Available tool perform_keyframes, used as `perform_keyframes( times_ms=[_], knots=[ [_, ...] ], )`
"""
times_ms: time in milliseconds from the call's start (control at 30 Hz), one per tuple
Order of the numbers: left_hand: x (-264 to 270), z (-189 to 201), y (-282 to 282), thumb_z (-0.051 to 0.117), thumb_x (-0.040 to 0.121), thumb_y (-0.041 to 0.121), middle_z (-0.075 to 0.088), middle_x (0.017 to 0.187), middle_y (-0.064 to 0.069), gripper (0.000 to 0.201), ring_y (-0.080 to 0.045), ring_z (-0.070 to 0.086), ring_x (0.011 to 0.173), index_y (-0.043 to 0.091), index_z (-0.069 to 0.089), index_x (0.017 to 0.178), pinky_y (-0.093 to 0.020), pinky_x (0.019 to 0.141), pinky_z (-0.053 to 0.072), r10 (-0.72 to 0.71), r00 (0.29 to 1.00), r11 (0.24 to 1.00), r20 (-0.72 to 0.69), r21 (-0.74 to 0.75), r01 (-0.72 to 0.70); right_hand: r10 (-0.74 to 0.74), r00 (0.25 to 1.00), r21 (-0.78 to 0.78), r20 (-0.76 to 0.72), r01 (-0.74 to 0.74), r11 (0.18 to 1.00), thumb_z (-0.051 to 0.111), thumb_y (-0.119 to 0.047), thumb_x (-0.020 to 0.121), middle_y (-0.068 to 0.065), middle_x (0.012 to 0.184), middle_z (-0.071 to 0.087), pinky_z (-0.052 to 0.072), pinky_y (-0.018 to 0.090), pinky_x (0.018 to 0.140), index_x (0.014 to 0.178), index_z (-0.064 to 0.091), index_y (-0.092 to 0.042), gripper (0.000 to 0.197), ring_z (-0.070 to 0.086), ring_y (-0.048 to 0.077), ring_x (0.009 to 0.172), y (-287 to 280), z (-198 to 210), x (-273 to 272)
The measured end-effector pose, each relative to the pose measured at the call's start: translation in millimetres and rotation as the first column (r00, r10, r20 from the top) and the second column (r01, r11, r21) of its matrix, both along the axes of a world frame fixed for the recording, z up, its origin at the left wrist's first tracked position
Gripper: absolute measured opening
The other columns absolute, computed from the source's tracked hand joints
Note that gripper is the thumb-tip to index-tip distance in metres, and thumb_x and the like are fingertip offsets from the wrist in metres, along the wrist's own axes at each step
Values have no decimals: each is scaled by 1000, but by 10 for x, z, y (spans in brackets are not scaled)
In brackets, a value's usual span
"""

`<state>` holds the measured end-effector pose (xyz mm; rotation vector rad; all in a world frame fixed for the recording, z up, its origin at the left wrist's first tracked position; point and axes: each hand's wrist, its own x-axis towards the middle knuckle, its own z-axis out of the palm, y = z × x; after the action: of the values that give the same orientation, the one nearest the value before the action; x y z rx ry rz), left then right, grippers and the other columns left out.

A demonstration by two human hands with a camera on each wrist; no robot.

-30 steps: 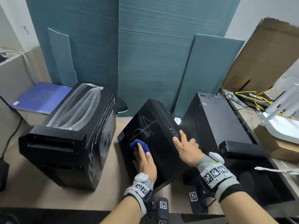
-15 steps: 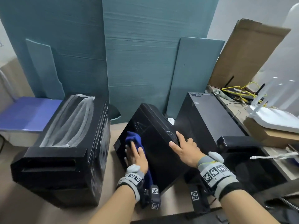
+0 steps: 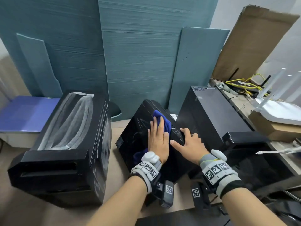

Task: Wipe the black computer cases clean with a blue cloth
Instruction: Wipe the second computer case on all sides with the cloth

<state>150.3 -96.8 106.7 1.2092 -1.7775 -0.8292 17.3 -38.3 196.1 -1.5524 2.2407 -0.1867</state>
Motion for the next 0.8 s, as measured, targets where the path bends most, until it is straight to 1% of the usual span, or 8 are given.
perform_keyframes(
  times_ms=[67, 167, 300, 400, 533, 700, 733, 800],
  knots=[
    [25, 39, -183, 23, 104, 32, -11, 168, 12, 60, -11, -15, 153, 39, -1, 159, -31, 122, -11, 11, 1000, 1000, 29, -16, -11, -8, 999, -17, 37, 8, 1000, 54, -77, 84, 14, 133, 46, 39, 49, 106, 150, 25, -38, 82, 45, 36, 126, 34, -20, -20],
    [77, -120, -403, 20, 103, 35, -2, 169, 8, 60, -18, -7, 155, 33, 4, 161, -43, 125, -3, 71, 996, 997, 54, 36, -73, -25, 993, -16, 118, 27, 999, 62, -74, 79, 11, 128, 47, 40, 49, 108, 148, 25, -41, 85, 47, 35, 123, 82, -62, -114],
    [236, -364, -628, 20, 104, 35, 1, 169, 7, 59, -19, -2, 156, 32, 3, 161, -46, 124, -2, 184, 982, 974, 53, 126, -189, -25, 985, -26, 172, 30, 999, 70, -71, 71, 7, 124, 46, 41, 48, 108, 144, 25, -48, 89, 47, 32, 120, 84, -80, -176],
    [432, -583, -688, 28, 108, 27, 14, 168, -3, 57, -26, 12, 153, 28, 9, 161, -48, 123, 3, 292, 953, 926, 78, 226, -302, -24, 985, -26, 170, 29, 999, 71, -68, 72, 7, 124, 45, 40, 48, 108, 143, 25, -48, 87, 46, 33, 120, 66, -90, -191],
    [705, -917, -486, 24, 109, 35, 17, 167, -9, 53, -37, 19, 151, 30, 11, 161, -50, 122, 12, 473, 864, 732, 176, 466, -496, -18, 985, -33, 170, 24, 999, 70, -67, 74, 6, 122, 44, 39, 48, 108, 143, 25, -49, 85, 45, 32, 119, 74, -94, -194],
    [702, -1187, -19, 23, 110, 39, 26, 161, -23, 54, -48, 35, 139, 32, 8, 161, -49, 114, 22, 621, 768, 449, 156, 733, -512, -25, 987, -31, 160, 30, 999, 70, -65, 77, 5, 121, 44, 40, 47, 107, 142, 26, -48, 81, 45, 32, 117, 54, -92, -212],
    [693, -1218, 4, 23, 110, 39, 27, 160, -25, 54, -50, 36, 137, 32, 7, 161, -50, 113, 23, 634, 756, 408, 163, 760, -506, -23, 987, -33, 159, 28, 999, 70, -65, 76, 5, 120, 44, 40, 47, 106, 141, 26, -48, 81, 46, 32, 117, 49, -96, -207],
    [663, -1275, -23, 24, 110, 40, 26, 161, -23, 54, -49, 35, 139, 32, 7, 161, -52, 114, 22, 639, 758, 424, 133, 761, -491, -22, 987, -39, 156, 29, 999, 70, -65, 77, 5, 120, 44, 40, 47, 106, 141, 26, -48, 80, 46, 33, 117, 42, -105, -207]
  ],
)
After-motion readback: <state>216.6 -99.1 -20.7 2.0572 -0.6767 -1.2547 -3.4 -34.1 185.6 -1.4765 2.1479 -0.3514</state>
